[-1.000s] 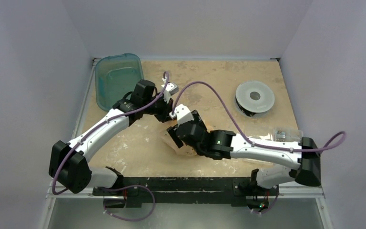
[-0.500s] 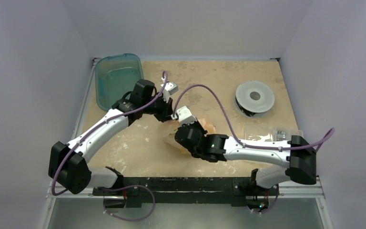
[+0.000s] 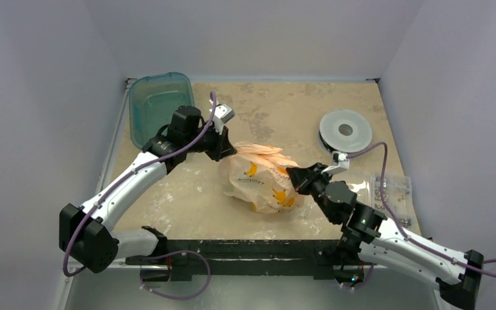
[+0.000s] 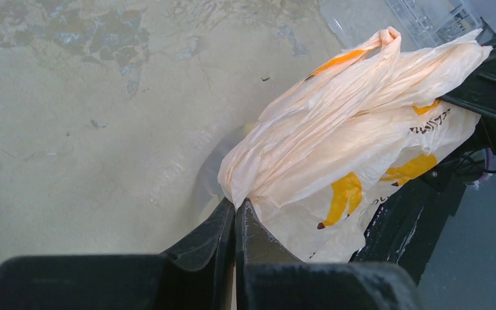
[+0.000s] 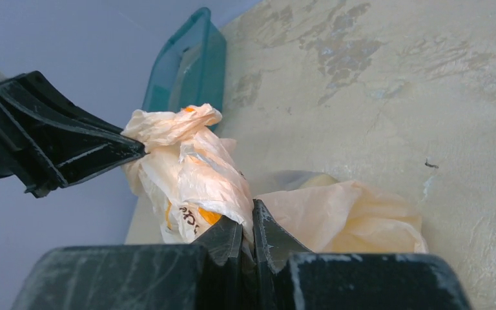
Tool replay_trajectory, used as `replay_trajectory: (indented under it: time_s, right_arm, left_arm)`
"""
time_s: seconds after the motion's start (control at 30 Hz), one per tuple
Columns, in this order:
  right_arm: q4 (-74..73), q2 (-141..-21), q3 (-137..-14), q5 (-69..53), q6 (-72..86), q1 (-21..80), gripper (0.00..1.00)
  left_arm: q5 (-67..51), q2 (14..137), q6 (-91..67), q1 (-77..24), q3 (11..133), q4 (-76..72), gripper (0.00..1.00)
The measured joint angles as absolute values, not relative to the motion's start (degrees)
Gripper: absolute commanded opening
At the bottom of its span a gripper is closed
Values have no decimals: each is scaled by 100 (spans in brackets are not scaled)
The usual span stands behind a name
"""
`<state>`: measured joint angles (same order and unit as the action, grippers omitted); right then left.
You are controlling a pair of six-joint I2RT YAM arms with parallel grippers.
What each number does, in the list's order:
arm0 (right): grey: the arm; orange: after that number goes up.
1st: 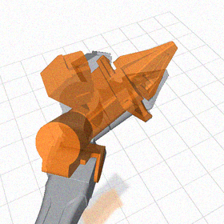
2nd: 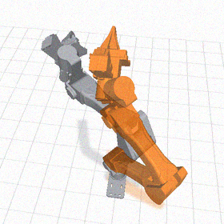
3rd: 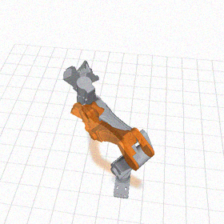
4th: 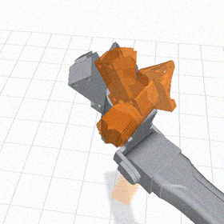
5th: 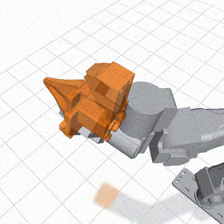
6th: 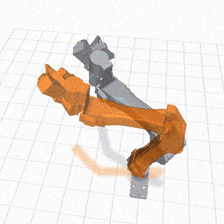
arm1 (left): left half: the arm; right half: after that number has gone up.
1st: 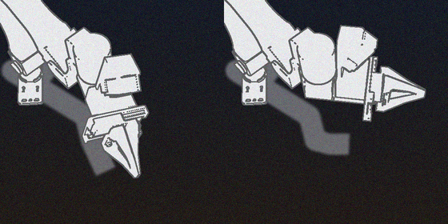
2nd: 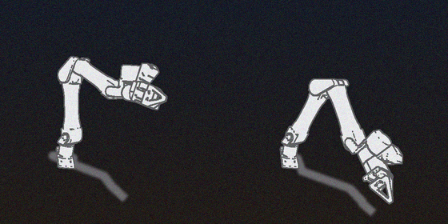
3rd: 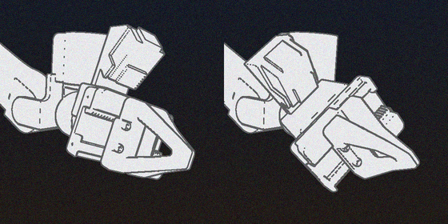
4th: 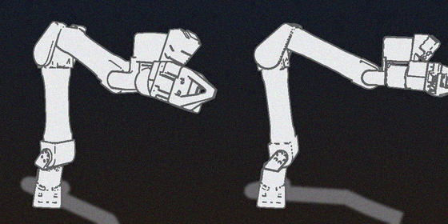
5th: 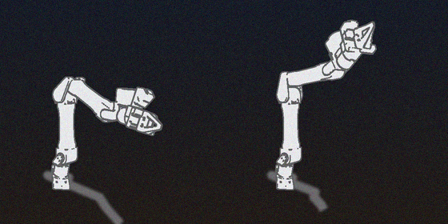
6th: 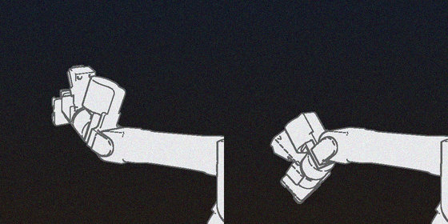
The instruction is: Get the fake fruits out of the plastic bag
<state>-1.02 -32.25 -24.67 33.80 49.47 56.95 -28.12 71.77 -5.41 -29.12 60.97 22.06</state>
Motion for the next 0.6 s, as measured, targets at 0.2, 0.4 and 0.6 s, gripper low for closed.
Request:
replay_trajectory:
  time_s: [0.2,0.4,0.6]
  right_arm:
    - [-913,-3522,-2781,3361,4915,5690,23]
    - [-1756,-4241,-3905,3218,3570,5686,80]
    - [-2237,-5564,-5334,3188,2189,5686,91]
  left_arm:
    - [-2823,7177,-541,-2886,6097,2246,0]
    - [-2906,7210,-541,-2842,6097,2265,0]
    - [-3044,7328,-539,-2825,6097,2349,0]
